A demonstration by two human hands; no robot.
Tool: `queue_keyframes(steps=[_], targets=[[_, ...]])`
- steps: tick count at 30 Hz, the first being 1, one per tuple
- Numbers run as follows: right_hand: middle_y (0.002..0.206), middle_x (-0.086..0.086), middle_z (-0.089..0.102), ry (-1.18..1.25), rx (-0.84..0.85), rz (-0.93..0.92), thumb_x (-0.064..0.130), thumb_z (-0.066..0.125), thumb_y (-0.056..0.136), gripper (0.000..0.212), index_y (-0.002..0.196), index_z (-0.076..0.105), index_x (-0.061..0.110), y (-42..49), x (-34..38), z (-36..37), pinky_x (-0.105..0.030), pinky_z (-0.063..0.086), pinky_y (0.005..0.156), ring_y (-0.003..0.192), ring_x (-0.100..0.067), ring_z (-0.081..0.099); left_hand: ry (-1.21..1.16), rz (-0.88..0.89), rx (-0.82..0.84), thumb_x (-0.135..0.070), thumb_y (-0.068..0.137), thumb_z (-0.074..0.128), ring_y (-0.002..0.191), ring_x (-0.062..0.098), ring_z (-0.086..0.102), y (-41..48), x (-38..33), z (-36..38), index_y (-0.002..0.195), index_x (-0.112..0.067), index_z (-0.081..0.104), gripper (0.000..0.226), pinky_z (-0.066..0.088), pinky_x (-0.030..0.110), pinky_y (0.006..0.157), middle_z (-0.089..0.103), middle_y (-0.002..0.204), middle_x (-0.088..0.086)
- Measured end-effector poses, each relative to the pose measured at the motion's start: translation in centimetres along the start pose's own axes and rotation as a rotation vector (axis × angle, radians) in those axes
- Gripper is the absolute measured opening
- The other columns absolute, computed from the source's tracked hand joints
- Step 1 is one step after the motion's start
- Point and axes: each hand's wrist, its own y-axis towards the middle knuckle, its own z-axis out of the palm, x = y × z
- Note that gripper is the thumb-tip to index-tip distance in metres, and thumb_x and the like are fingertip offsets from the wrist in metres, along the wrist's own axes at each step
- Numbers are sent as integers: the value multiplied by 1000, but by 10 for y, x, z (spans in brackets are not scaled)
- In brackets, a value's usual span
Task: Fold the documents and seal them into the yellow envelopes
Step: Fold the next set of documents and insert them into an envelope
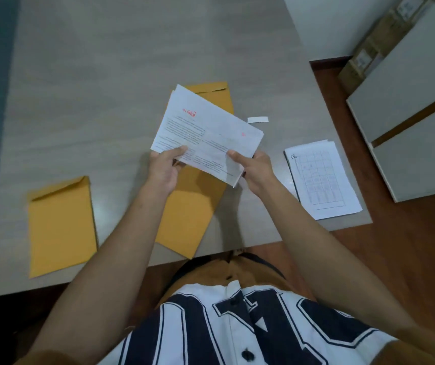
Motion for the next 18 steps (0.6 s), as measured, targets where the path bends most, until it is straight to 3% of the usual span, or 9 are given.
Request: queue_keyframes(steps=[3, 6, 9, 13, 18], targets=[[114, -7, 71, -166, 12, -60, 10, 76, 83, 28, 110, 68, 9, 2, -9, 13, -43, 56, 90, 103, -23, 69, 222, 83, -17, 11, 81, 67, 84, 20, 70, -5, -16, -36, 118, -4, 58, 41, 60, 30, 69, 70, 101, 8], [110, -3, 73, -329, 16, -116, 15, 77, 82, 29, 110, 70, 11, 3, -15, 20, -42, 56, 91, 100, -18, 70, 493, 144, -2, 7, 77, 73, 96, 21, 70, -8, -24, -63, 118, -9, 59, 46, 60, 35, 77, 70, 111, 5], [109, -3, 73, -420, 31, -187, 13, 76, 84, 34, 116, 69, 6, -3, -16, 26, -36, 58, 86, 97, -15, 71, 654, 161, -3, 4, 75, 77, 95, 20, 71, -10, -23, -78, 109, -9, 67, 38, 58, 32, 80, 72, 108, 6], [105, -4, 74, -507, 52, -231, 15, 77, 83, 31, 112, 70, 6, -12, -14, 28, -33, 59, 81, 94, -14, 72, 630, 161, 22, 4, 73, 80, 85, 10, 70, -11, -21, -79, 96, -16, 71, 31, 57, 24, 74, 73, 101, 5], [95, 1, 73, -621, 37, -222, 15, 80, 79, 23, 101, 72, 12, -20, -22, 11, -24, 57, 75, 87, -10, 70, 633, 148, 13, 11, 71, 78, 89, 20, 70, -14, -1, -90, 98, -6, 71, 32, 59, 38, 82, 72, 99, 10]])
